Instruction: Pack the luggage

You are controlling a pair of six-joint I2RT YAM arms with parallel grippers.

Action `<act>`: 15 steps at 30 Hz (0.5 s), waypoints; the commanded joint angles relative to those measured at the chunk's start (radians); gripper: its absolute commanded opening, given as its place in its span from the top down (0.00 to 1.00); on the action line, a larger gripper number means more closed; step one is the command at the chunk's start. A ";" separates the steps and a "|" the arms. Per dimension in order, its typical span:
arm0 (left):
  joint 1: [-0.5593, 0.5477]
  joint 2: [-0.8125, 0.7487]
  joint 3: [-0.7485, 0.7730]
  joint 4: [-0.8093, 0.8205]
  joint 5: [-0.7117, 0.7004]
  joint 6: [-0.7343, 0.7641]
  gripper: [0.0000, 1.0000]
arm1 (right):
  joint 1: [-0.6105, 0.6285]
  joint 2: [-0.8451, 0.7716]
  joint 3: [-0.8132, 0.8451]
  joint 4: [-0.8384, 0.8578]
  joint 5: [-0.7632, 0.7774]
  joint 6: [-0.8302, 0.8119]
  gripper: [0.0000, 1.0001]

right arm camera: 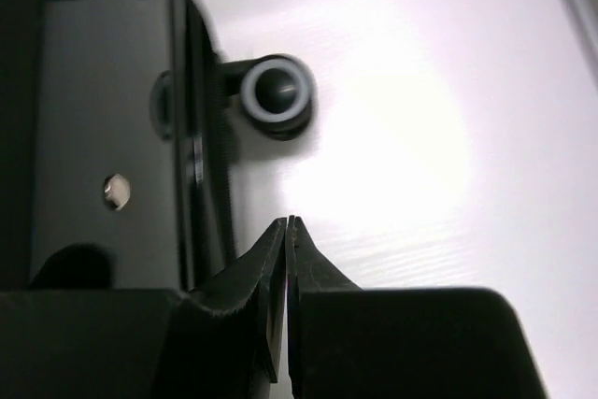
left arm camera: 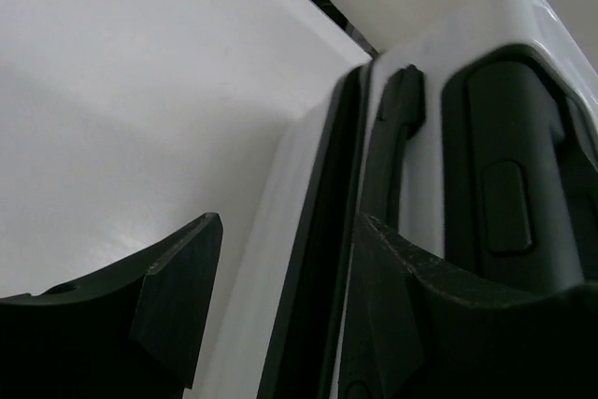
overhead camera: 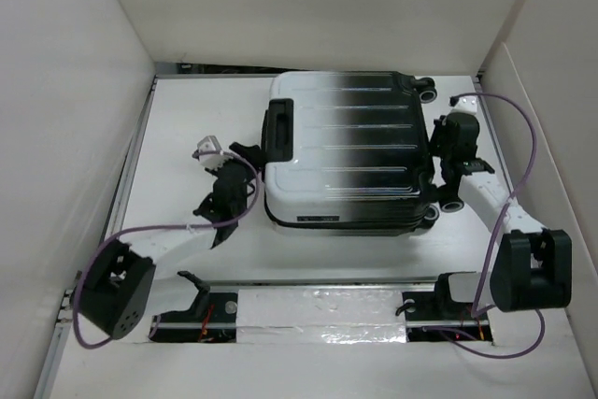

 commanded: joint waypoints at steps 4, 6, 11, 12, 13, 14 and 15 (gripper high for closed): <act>-0.498 -0.159 -0.101 0.073 -0.038 0.066 0.45 | 0.048 0.136 0.284 0.053 -0.327 0.001 0.90; -0.619 -0.176 -0.095 0.078 -0.152 0.102 0.44 | 0.039 0.183 0.345 0.046 -0.353 -0.001 0.89; -0.715 -0.171 -0.029 0.029 -0.278 0.235 0.43 | 0.019 0.307 0.540 -0.040 -0.405 -0.018 0.86; -0.715 -0.193 0.006 -0.029 -0.319 0.251 0.42 | 0.019 0.318 0.587 -0.040 -0.413 -0.024 0.84; -0.715 -0.210 0.026 -0.074 -0.351 0.252 0.42 | 0.007 0.324 0.604 -0.040 -0.413 -0.024 0.83; -0.715 -0.236 0.041 -0.100 -0.382 0.280 0.40 | -0.012 0.320 0.615 -0.040 -0.415 -0.024 0.82; -0.715 -0.300 0.061 -0.117 -0.430 0.301 0.40 | -0.024 0.317 0.626 -0.040 -0.437 -0.016 0.81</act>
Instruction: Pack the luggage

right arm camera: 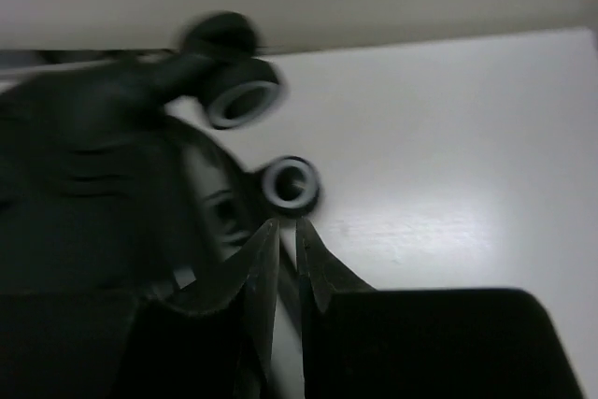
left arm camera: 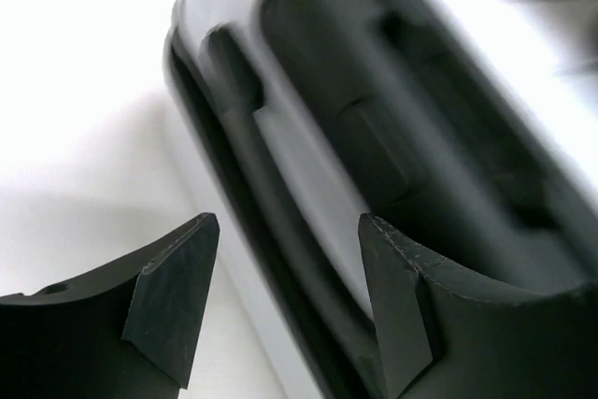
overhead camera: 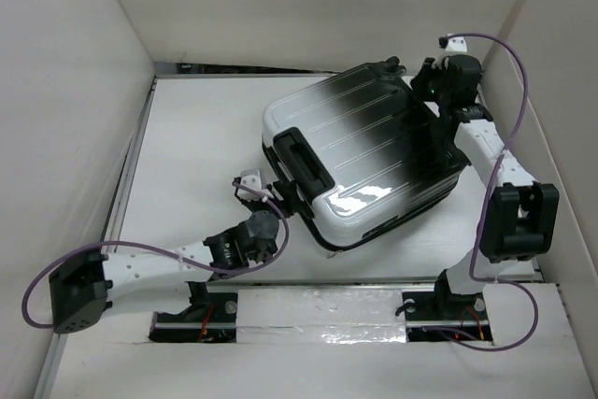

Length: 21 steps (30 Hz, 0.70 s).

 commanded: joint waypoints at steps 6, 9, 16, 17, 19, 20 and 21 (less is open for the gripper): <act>-0.044 -0.328 0.105 -0.013 0.280 0.143 0.83 | 0.002 -0.156 0.096 -0.014 -0.280 0.046 0.60; -0.064 -0.274 0.084 -0.033 0.612 0.146 1.00 | 0.002 -0.286 -0.014 0.038 -0.300 0.060 0.53; -0.447 -0.095 -0.011 -0.016 0.360 0.105 1.00 | 0.116 -0.663 -0.355 0.040 -0.164 0.030 1.00; -0.447 -0.068 -0.008 -0.026 0.365 0.042 1.00 | 0.146 -0.701 -0.387 0.038 -0.160 0.031 1.00; -0.481 0.009 -0.002 -0.038 0.345 -0.018 0.96 | 0.180 -0.796 -0.464 0.016 -0.147 0.031 1.00; -0.490 0.029 -0.004 -0.032 0.337 -0.035 0.90 | 0.198 -0.823 -0.482 -0.003 -0.137 0.030 1.00; -0.490 0.059 -0.002 -0.027 0.333 -0.058 0.88 | 0.230 -0.853 -0.501 -0.045 -0.125 0.028 1.00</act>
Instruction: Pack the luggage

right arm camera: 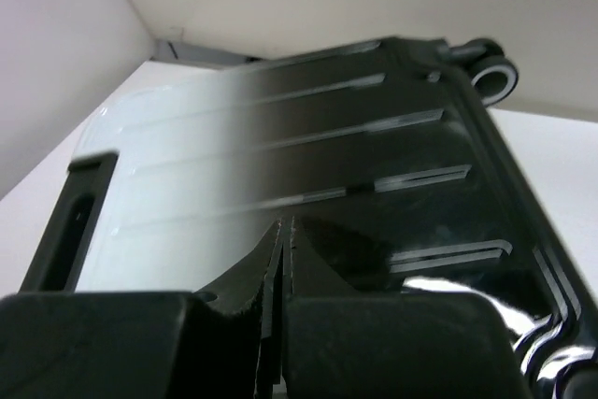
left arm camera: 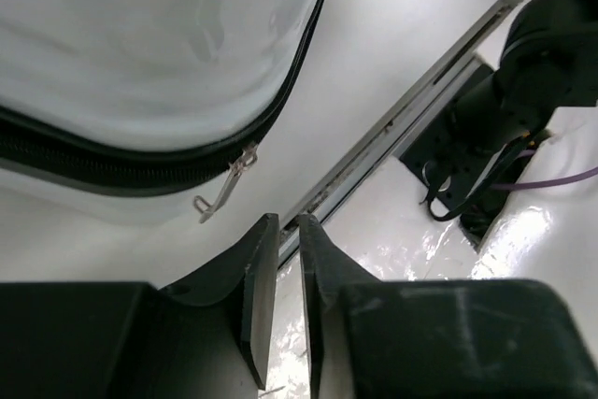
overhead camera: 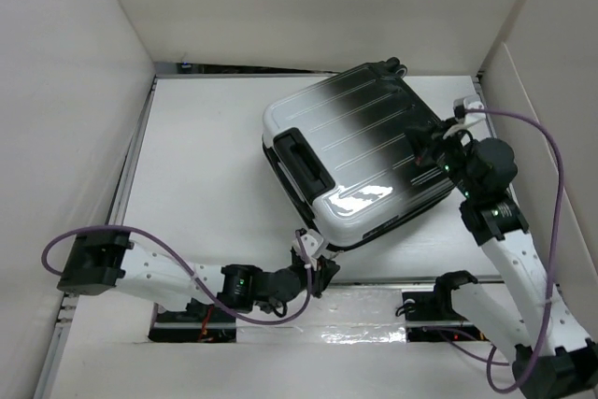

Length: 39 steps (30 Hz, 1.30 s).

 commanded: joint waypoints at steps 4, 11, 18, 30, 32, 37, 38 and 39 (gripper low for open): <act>-0.029 0.076 0.015 0.037 -0.086 -0.134 0.73 | 0.127 -0.150 -0.088 -0.108 0.075 -0.028 0.99; -0.029 0.248 0.072 0.054 -0.143 -0.165 0.53 | 0.199 -0.176 -0.132 -0.121 0.078 -0.032 0.96; 0.026 0.322 0.095 0.109 -0.176 -0.151 0.53 | 0.230 -0.183 -0.154 -0.119 0.078 -0.054 0.93; 0.037 0.359 0.165 0.027 -0.275 -0.169 0.65 | 0.250 -0.161 -0.206 -0.085 0.065 -0.041 0.92; 0.037 0.356 0.173 0.017 -0.298 -0.177 0.73 | 0.250 -0.158 -0.212 -0.084 0.065 -0.040 0.92; 0.037 0.366 0.210 -0.065 -0.386 -0.229 0.89 | 0.270 -0.155 -0.221 -0.084 0.066 -0.037 0.92; 0.037 0.366 0.211 -0.069 -0.394 -0.229 0.92 | 0.270 -0.156 -0.221 -0.084 0.066 -0.037 0.92; 0.037 0.366 0.211 -0.066 -0.399 -0.232 0.95 | 0.279 -0.156 -0.223 -0.082 0.068 -0.037 0.92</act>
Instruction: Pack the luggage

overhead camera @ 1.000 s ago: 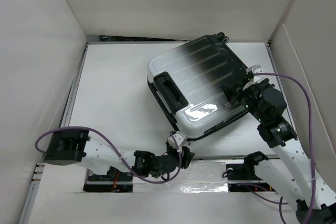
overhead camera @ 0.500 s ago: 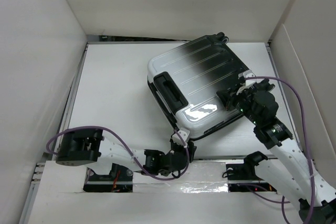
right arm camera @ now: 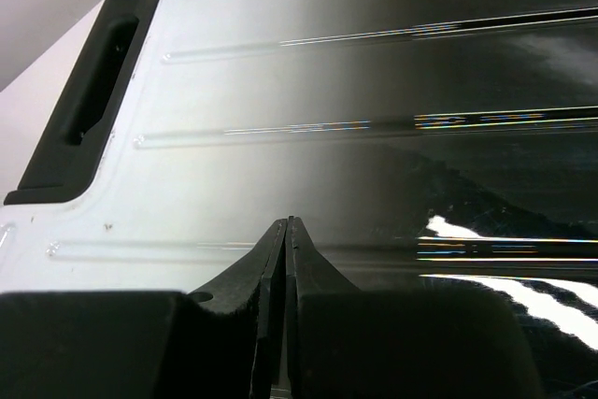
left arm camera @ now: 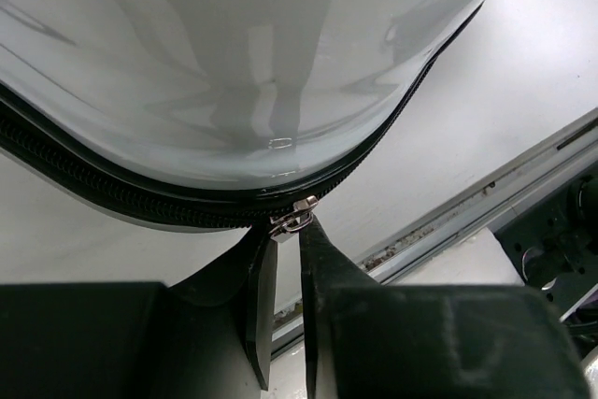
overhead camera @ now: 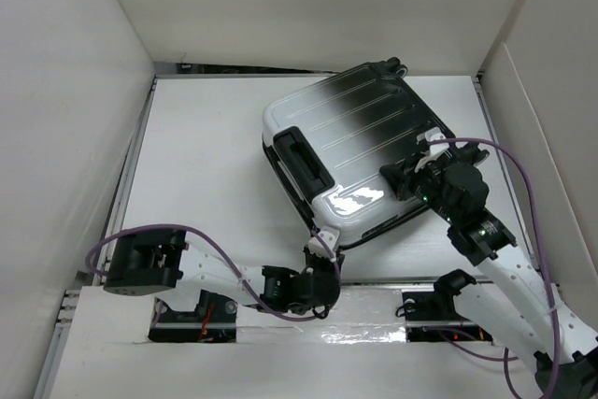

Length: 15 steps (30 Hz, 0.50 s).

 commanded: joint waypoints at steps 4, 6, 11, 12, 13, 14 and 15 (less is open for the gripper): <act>0.021 -0.032 0.026 0.022 -0.164 -0.024 1.00 | 0.041 0.013 0.001 0.027 -0.006 -0.015 0.92; 0.021 -0.053 0.013 0.044 -0.156 -0.002 1.00 | 0.065 0.037 0.015 0.018 0.000 -0.035 0.86; 0.021 -0.098 -0.017 -0.008 -0.152 -0.027 1.00 | 0.172 0.112 0.116 -0.006 0.040 -0.073 0.68; 0.021 -0.116 -0.023 -0.016 -0.147 -0.033 1.00 | 0.192 0.147 0.132 -0.002 0.048 -0.086 0.64; 0.021 -0.126 -0.035 -0.021 -0.139 -0.033 1.00 | 0.211 0.170 0.150 -0.002 0.072 -0.092 0.63; 0.021 -0.130 -0.040 -0.033 -0.138 -0.046 1.00 | 0.249 0.193 0.171 -0.003 0.083 -0.099 0.62; 0.021 -0.142 -0.041 -0.047 -0.142 -0.056 1.00 | 0.269 0.219 0.217 -0.011 0.092 -0.106 0.62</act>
